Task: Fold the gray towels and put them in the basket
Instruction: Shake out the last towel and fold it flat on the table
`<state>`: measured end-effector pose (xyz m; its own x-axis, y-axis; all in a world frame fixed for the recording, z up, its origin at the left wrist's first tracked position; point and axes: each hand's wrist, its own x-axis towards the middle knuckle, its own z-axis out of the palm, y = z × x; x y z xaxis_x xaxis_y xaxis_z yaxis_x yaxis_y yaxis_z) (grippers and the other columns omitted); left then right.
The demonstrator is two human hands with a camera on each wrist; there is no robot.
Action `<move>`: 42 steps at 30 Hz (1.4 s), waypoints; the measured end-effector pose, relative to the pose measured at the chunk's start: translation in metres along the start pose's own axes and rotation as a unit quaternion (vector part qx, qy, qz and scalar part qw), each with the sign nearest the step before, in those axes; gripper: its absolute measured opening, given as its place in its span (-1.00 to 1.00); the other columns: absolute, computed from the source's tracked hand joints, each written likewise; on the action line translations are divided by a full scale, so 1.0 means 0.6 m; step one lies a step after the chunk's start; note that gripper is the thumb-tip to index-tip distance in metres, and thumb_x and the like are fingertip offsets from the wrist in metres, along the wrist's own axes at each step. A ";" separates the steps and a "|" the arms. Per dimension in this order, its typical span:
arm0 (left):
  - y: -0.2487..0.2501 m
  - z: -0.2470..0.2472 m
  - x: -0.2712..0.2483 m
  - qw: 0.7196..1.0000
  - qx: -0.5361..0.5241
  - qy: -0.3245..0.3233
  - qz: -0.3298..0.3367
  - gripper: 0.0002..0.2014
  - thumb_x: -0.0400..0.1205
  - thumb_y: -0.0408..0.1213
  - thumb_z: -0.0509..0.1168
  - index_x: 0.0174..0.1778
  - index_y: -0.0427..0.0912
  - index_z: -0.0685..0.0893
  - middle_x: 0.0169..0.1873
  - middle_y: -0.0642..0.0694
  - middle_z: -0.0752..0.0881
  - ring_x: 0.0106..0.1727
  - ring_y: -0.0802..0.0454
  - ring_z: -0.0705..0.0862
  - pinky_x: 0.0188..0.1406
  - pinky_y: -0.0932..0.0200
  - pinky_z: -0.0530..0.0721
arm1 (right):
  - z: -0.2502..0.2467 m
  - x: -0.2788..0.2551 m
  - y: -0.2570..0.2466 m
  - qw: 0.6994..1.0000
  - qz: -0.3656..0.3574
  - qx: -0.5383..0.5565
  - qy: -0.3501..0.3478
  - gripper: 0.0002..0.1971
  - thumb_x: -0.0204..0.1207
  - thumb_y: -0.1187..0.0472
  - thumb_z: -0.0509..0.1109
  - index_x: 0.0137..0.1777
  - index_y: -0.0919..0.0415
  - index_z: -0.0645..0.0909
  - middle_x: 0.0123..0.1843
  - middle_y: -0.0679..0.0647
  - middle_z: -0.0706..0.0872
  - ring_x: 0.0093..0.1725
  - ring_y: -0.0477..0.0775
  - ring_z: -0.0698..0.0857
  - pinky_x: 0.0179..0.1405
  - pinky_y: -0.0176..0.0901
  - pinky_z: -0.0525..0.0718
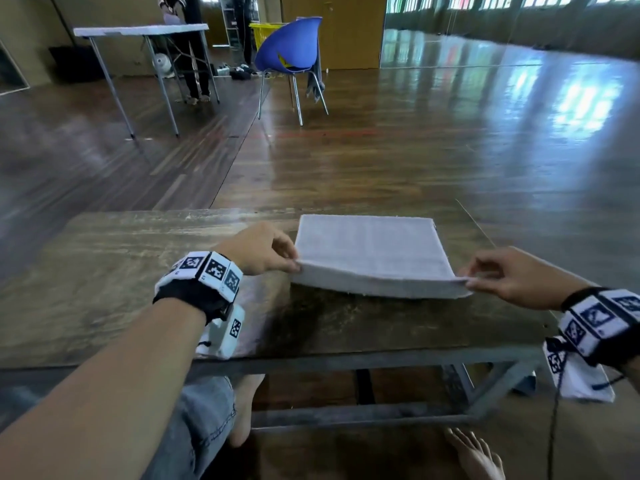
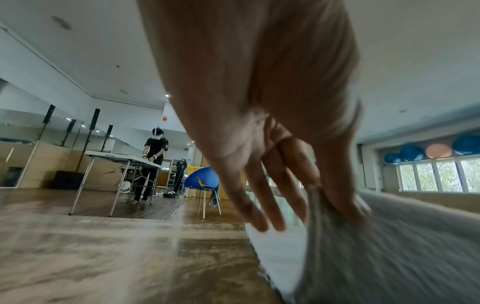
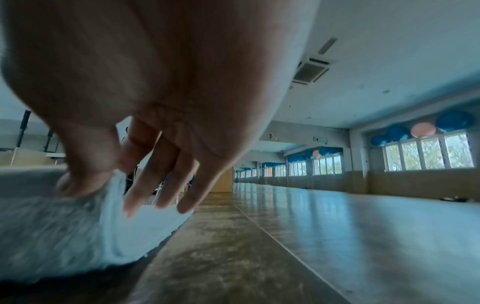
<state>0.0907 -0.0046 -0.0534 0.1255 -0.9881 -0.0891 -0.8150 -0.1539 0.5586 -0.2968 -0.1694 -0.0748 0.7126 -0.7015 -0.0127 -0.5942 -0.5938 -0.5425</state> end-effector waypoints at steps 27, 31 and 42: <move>-0.018 0.072 0.130 0.993 0.083 0.035 -0.082 -0.83 0.58 -0.21 0.50 -0.03 -0.23 0.88 -0.05 -0.11 0.84 0.02 -0.04 0.76 -0.12 0.20 0.57 | 0.054 0.106 0.058 0.984 0.117 -0.130 0.033 -0.84 0.51 0.07 0.57 -0.21 0.11 0.72 -0.22 0.01 0.77 -0.11 0.06 0.70 -0.09 -0.11 0.55; -0.016 0.066 0.127 0.993 0.085 0.048 -0.065 -0.88 0.54 -0.26 0.54 -0.09 -0.23 0.89 -0.15 -0.10 0.85 -0.13 0.04 0.74 -0.25 0.33 0.52 | 0.042 0.110 0.046 0.984 0.123 -0.124 0.030 -0.86 0.47 0.11 0.61 -0.29 0.07 0.77 -0.27 -0.01 0.79 -0.19 -0.08 0.70 -0.11 -0.11 0.60; 0.054 -0.009 0.079 0.901 0.003 0.409 0.144 -0.88 0.51 -0.40 0.53 -0.05 -0.26 0.84 -0.06 -0.07 0.79 -0.14 0.09 0.69 -0.04 0.21 0.71 | -0.032 0.092 -0.006 0.900 -0.052 0.039 0.430 -0.87 0.51 0.28 0.54 0.02 0.12 0.75 0.02 -0.01 0.75 -0.08 0.09 0.83 0.01 0.07 0.84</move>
<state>0.0737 -0.0566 -0.0350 0.2819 -0.6588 0.6975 -0.8829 0.1063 0.4573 -0.2627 -0.2139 -0.0574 0.1901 -0.7096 0.6785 -0.4884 -0.6679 -0.5616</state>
